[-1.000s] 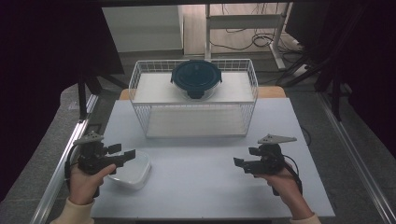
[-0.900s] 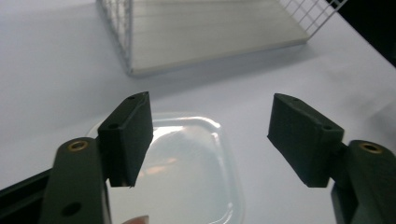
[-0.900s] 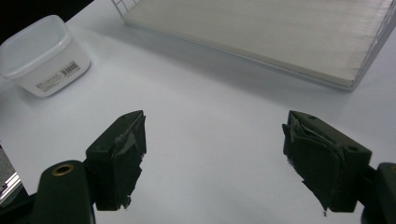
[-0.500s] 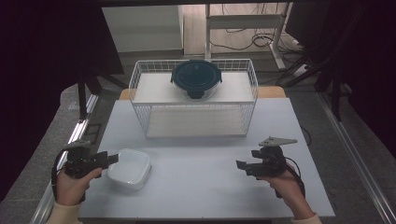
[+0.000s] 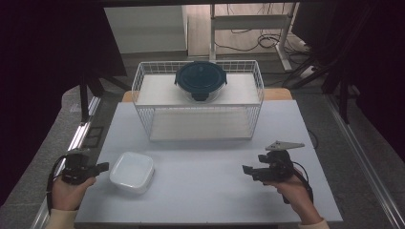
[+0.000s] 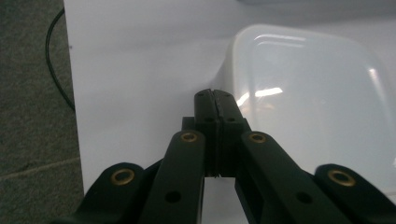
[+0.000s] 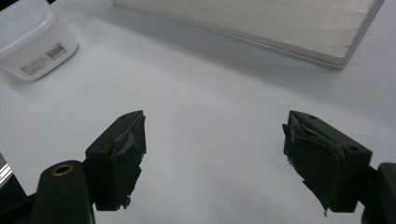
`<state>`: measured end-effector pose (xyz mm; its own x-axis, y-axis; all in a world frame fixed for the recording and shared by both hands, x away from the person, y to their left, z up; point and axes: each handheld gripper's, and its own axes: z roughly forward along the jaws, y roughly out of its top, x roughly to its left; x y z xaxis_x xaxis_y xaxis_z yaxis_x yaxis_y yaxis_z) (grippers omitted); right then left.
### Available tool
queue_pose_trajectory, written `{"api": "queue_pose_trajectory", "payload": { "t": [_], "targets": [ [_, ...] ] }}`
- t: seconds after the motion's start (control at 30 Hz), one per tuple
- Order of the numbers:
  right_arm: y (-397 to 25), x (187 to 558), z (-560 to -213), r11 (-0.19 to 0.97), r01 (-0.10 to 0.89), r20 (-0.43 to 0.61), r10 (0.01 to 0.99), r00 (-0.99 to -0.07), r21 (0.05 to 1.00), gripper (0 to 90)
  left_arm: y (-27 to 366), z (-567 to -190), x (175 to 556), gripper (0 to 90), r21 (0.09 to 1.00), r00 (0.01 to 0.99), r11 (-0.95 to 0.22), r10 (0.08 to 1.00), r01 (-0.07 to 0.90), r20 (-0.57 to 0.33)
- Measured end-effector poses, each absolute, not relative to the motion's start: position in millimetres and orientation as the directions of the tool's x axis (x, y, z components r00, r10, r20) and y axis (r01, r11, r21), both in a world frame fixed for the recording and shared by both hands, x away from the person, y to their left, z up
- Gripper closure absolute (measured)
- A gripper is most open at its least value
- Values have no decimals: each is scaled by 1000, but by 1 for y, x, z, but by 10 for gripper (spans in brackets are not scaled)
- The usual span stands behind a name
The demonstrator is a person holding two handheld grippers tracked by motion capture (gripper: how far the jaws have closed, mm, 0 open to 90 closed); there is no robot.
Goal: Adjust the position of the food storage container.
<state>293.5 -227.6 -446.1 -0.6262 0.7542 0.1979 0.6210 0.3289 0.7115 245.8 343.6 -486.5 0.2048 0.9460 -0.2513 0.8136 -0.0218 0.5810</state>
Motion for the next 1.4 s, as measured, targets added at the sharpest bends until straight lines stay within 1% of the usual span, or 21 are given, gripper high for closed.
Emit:
{"api": "queue_pose_trajectory", "payload": {
  "t": [0.23, 0.3, 0.57, 0.77, 0.93, 1.07, 1.2, 1.4],
  "targets": [
    [-226, 294, -447, 335, 623, 196, 753, -628, 707, 207, 345, -500, 248, 900, 546, 209, -22, 936, 837, -283],
    [-227, 294, -447, 336, 624, 196, 754, -627, 705, 207, 344, -501, 248, 900, 543, 214, -19, 930, 839, -298],
    [-227, 294, -448, 336, 625, 197, 754, -627, 704, 207, 339, -501, 245, 900, 544, 220, -21, 927, 839, -303],
    [-227, 294, -447, 334, 627, 199, 755, -625, 703, 206, 325, -501, 243, 900, 539, 260, -51, 912, 841, -318],
    [-227, 294, -448, 333, 629, 199, 756, -623, 703, 206, 311, -501, 243, 900, 542, 291, -82, 904, 837, -313],
    [-227, 294, -448, 332, 630, 200, 757, -622, 702, 206, 298, -502, 244, 900, 538, 325, -105, 885, 836, -332],
    [-227, 294, -449, 334, 631, 200, 757, -622, 701, 206, 282, -503, 245, 900, 538, 355, -135, 875, 832, -330],
    [-228, 294, -448, 333, 628, 195, 759, -621, 703, 206, 270, -506, 247, 900, 540, 374, -155, 869, 827, -323]
  ]
}}
